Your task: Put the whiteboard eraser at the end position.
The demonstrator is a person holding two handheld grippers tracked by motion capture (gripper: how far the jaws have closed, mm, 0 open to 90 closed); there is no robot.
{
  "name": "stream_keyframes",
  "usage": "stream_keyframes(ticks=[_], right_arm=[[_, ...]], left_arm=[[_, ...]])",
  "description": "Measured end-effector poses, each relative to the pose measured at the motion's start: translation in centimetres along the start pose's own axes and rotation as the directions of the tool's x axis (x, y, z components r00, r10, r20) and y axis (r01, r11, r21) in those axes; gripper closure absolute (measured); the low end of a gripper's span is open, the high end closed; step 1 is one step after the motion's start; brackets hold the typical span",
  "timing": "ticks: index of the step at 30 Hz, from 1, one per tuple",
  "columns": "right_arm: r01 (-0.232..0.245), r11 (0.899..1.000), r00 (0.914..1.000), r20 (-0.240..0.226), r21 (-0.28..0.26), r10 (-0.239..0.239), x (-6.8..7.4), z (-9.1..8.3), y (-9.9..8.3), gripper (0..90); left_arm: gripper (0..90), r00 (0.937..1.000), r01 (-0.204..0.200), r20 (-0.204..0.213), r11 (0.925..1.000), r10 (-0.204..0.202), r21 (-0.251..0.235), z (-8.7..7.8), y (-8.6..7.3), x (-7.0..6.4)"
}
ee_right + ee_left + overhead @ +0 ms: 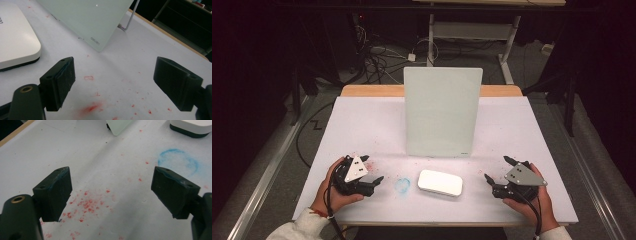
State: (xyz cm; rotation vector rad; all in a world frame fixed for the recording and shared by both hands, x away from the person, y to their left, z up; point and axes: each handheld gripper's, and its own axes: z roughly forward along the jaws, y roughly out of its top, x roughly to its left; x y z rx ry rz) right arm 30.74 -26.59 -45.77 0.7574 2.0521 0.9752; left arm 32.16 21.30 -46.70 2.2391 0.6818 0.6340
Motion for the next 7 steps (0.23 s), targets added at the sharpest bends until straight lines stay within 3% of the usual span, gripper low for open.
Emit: stream_keyframes(ticks=[4, 7], right_arm=[[-0.005, 1.0, 0.9988, 0.049, -0.002, 0.005, -0.37, 0.1, -0.27, 20.0], [-0.039, 0.999, 0.9973, 0.063, 0.002, 0.039, -0.78, 0.31, -0.4, 19.7]], left_arm=[[16.3, 0.9999, -0.006, 0.009, 0.9999, 0.007, -0.014, 0.16, 0.31, 0.16], [16.3, 1.0, 0.007, 0.006, 0.9998, -0.007, -0.018, 0.2, 0.28, 0.61]])
